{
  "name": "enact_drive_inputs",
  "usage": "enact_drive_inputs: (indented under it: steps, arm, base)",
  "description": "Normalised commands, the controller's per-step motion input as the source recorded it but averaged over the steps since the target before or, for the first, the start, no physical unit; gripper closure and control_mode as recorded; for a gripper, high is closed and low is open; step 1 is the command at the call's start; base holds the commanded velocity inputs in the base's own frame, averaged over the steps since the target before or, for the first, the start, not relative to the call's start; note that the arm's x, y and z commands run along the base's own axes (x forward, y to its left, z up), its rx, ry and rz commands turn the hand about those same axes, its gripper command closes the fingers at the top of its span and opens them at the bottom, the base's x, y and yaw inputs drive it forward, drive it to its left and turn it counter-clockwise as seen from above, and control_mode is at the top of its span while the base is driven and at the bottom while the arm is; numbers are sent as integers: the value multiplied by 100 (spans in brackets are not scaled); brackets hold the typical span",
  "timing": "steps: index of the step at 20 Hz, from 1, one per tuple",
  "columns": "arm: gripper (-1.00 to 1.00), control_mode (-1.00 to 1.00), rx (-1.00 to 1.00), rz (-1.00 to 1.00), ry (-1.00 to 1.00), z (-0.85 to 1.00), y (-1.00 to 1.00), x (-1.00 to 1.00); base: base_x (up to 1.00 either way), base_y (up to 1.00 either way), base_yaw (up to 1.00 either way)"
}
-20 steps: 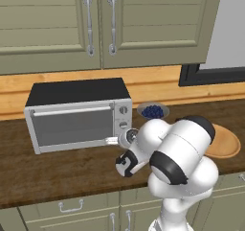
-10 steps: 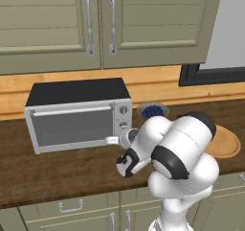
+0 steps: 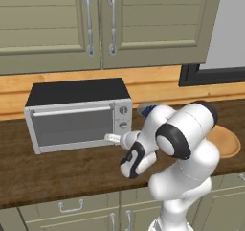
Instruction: Pick up the kebab skewer and baguette bread, and place them inside the toaster oven. Close the toaster oven door and start by setting the timer.
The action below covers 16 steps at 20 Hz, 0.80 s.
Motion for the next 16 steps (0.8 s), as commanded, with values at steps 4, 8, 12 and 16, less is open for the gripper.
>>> enact_drive_inputs:
  steps: [4,8,12,16]
  arm:
    - [100,-100,31,5,-5,-1,-22,0]
    - [100,-100,31,6,-4,0,-22,1]
    - [100,-100,31,5,-4,0,-23,3]
    - [100,-100,31,6,-7,0,-20,3]
  base:
    - [0,0,0]
    - [0,0,0]
    - [0,0,0]
    - [0,0,0]
